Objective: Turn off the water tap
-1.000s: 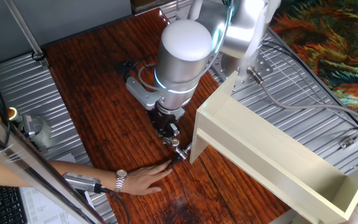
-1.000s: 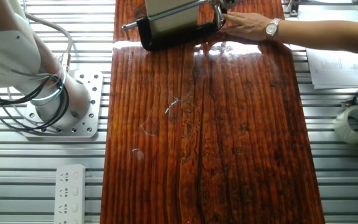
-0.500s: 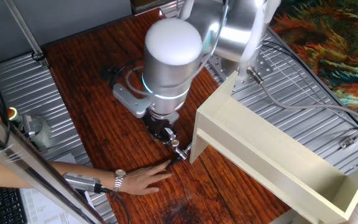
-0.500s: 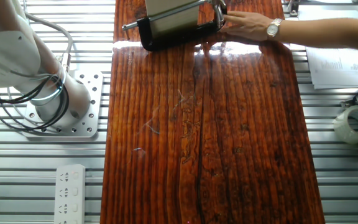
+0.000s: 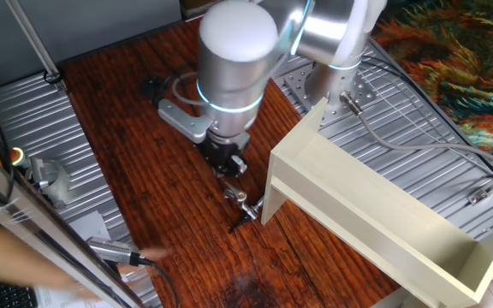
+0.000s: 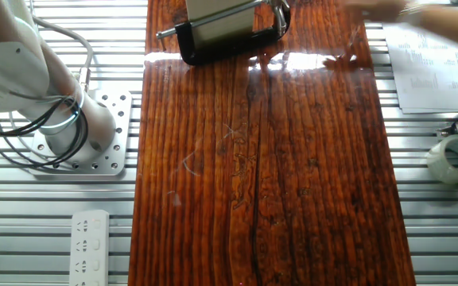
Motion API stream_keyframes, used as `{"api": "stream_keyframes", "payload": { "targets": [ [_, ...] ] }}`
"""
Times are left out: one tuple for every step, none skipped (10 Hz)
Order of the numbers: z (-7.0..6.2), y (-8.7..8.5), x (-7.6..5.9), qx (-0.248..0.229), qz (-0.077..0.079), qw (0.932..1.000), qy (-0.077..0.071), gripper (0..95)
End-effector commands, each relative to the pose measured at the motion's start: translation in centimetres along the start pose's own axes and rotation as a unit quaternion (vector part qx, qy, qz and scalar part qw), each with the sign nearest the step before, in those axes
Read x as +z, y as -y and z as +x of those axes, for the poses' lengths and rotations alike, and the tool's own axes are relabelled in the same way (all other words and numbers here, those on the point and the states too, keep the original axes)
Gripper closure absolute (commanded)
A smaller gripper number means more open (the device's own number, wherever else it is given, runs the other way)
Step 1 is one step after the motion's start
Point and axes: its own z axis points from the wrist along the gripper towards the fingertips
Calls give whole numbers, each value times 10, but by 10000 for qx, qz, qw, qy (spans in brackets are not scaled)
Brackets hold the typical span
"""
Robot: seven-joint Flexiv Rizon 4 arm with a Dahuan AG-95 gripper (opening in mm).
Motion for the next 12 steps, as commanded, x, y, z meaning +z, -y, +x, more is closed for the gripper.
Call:
{"api": "stream_keyframes", "payload": {
  "targets": [
    [18, 13, -9, -585, -164, 9980, -146, 950],
    [26, 19, -13, -811, -204, 9963, -218, 950],
    [35, 23, -16, -997, -213, 9945, -255, 950],
    [51, 31, -23, -1171, -206, 9926, -243, 950],
    [60, 34, -26, -1184, -223, 9925, -216, 950],
    [70, 37, -30, -1051, -219, 9940, -217, 950],
    [76, 39, -31, -832, -222, 9960, -227, 950],
    [79, 45, -30, -643, -224, 9974, -247, 950],
    [79, 52, -25, -615, -252, 9974, -275, 950],
    [78, 56, -22, -634, -281, 9972, -288, 950],
    [75, 60, -18, -381, -354, 9982, -310, 950],
    [74, 64, -14, -73, -362, 9987, -359, 950]
  ]
}}
